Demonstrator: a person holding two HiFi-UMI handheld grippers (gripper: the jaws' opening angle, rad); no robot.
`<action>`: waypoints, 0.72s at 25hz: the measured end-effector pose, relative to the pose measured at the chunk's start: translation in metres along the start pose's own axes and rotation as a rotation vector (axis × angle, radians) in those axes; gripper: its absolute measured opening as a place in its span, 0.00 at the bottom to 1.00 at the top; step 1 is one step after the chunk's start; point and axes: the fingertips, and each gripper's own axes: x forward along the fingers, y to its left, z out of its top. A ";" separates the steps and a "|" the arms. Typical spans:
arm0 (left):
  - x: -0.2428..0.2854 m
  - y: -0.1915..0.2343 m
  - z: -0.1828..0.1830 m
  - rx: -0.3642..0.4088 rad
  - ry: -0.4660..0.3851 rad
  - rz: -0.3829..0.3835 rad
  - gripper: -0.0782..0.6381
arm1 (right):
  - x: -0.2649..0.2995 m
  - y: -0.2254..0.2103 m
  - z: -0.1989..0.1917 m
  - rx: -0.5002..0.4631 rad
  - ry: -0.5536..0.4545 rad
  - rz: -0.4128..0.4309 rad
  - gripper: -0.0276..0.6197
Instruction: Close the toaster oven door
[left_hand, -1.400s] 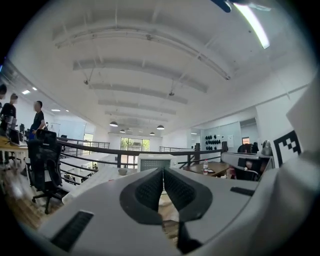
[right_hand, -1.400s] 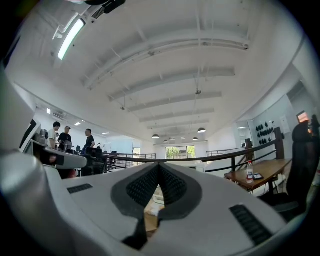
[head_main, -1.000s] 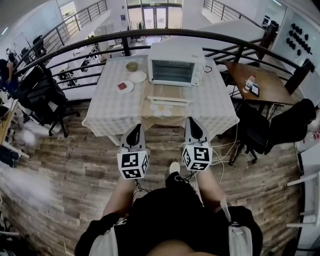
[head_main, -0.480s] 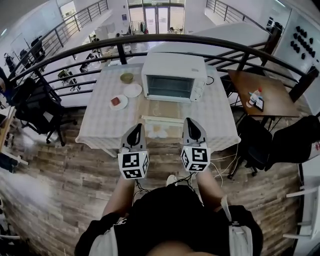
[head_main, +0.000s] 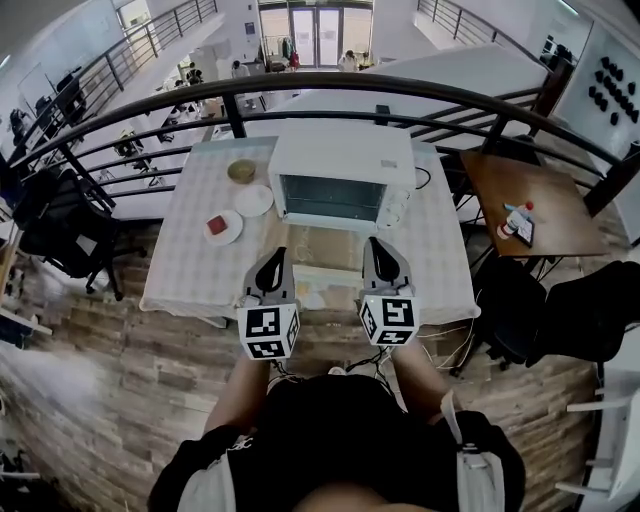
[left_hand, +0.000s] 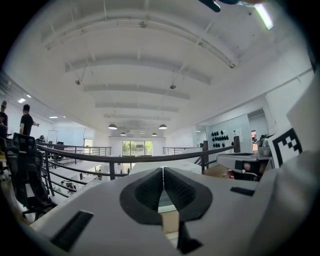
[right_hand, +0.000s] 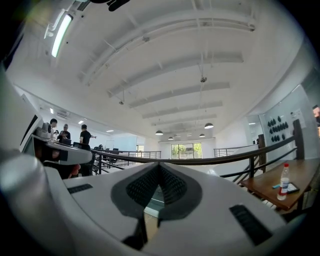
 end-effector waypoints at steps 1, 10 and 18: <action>0.007 0.001 -0.002 0.003 0.006 -0.004 0.13 | 0.006 -0.002 -0.001 0.000 0.003 0.001 0.04; 0.052 0.019 0.010 0.036 0.006 -0.065 0.13 | 0.043 -0.005 -0.004 0.012 0.025 -0.046 0.05; 0.062 0.028 -0.008 0.029 0.041 -0.111 0.13 | 0.044 -0.002 -0.026 0.029 0.066 -0.091 0.04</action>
